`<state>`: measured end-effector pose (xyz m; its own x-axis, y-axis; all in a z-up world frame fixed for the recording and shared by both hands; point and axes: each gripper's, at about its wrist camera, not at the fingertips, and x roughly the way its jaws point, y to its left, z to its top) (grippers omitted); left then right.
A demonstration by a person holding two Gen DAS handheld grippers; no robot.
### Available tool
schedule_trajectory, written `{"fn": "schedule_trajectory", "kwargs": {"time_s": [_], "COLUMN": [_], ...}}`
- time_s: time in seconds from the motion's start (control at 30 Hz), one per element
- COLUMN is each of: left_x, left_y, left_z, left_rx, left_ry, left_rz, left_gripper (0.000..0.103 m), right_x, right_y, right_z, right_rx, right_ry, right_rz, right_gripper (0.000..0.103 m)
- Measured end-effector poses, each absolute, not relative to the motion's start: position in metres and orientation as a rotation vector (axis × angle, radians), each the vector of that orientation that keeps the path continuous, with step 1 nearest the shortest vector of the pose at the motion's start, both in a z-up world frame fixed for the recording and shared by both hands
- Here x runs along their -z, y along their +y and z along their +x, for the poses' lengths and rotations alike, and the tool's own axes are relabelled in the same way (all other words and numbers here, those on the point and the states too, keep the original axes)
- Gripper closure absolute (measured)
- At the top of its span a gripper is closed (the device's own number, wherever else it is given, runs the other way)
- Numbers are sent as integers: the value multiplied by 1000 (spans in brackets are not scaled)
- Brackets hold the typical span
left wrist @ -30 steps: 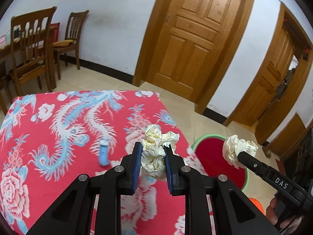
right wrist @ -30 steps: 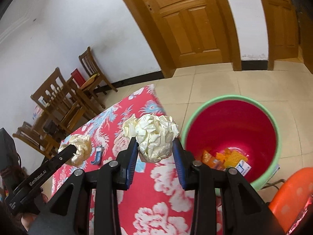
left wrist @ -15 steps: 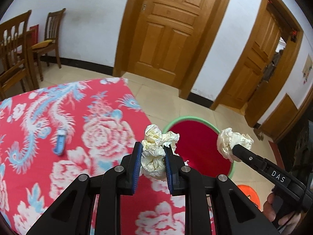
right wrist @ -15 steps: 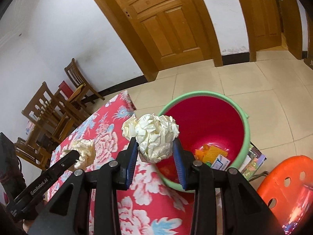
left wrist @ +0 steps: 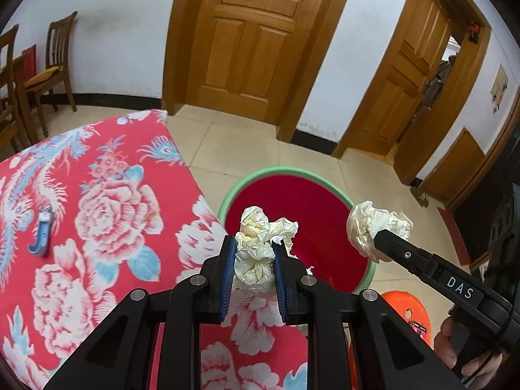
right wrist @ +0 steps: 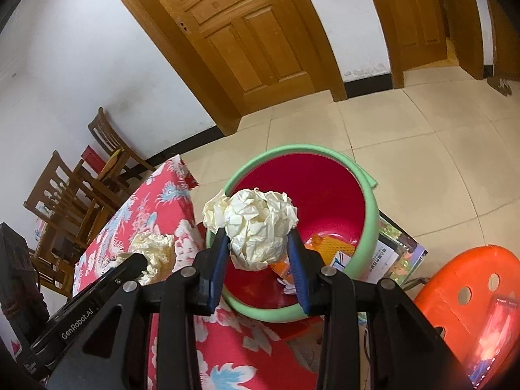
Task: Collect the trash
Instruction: 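Carry both paper balls over the red bin and open both grippers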
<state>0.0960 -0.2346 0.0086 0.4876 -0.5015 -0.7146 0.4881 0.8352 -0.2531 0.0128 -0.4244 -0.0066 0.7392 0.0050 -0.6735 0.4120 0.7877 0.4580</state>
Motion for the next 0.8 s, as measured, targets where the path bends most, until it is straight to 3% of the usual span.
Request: {"fn": "schedule_trajectory", "kwargs": {"time_s": [0.43,0.63,0.8], "left_x": [11,13,11], "left_y": [-262,-268,-266], "left_z": [104,104,105], "left_rx": [629,634,622], "left_ry": [918,916,914], "left_rz": [33,45,45], "left_gripper": [79,61,60], "right_x": [25,31,34], "right_y": [-442,-448,-448], "right_z": [14,17,19], "right_rx": [270,273,271], "right_ry": [743,762,769], "right_rz": [677,698,713], "right_gripper": [63,60,51]}}
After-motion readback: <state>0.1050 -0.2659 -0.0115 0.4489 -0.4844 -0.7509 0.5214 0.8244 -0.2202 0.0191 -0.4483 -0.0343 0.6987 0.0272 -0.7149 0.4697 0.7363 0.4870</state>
